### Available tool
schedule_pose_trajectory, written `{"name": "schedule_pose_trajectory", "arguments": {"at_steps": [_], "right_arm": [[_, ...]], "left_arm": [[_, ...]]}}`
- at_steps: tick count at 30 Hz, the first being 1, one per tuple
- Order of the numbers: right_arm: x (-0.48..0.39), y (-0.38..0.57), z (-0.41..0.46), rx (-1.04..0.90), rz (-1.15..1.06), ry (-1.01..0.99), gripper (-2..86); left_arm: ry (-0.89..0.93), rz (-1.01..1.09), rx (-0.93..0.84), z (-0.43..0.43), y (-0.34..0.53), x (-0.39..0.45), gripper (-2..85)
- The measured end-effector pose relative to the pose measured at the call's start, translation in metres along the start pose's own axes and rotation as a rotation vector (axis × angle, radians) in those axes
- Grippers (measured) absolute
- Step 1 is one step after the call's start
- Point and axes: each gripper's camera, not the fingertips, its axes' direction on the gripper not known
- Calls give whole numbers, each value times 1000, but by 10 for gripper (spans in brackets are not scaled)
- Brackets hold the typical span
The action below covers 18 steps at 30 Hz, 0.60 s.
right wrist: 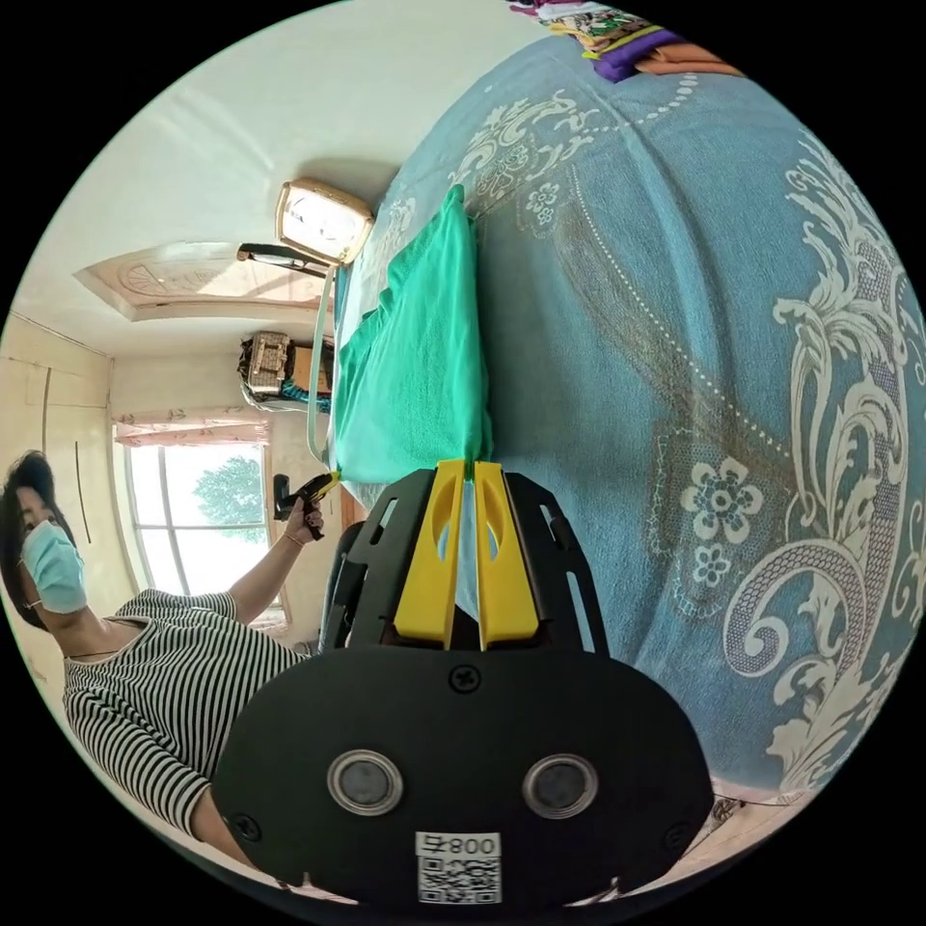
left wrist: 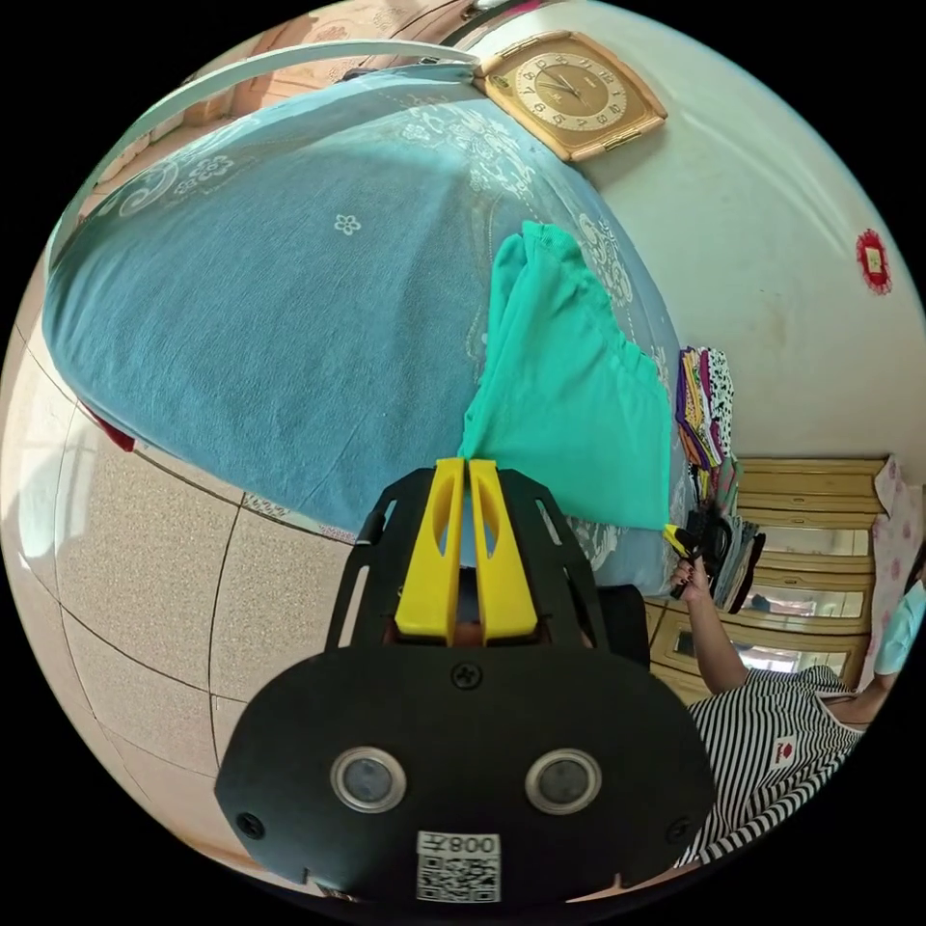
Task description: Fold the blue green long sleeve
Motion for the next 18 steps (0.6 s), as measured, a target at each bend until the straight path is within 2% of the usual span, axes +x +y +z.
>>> {"name": "schedule_pose_trajectory", "arguments": {"at_steps": [3,7,12,18], "right_arm": [[4,0,-4,-9,6,-8,18],[12,1,-6,1,37,-61,18],[17,3,-13,17,69,-116,19],[1,-3,-28,-7,40,-127,19]], "left_arm": [[-21,-4,24,13,11,0,21],[-69,-6,142,19,36,7,32],[-28,308,99,73,57,89,56],[94,810,-132,220,93,248,80]]}}
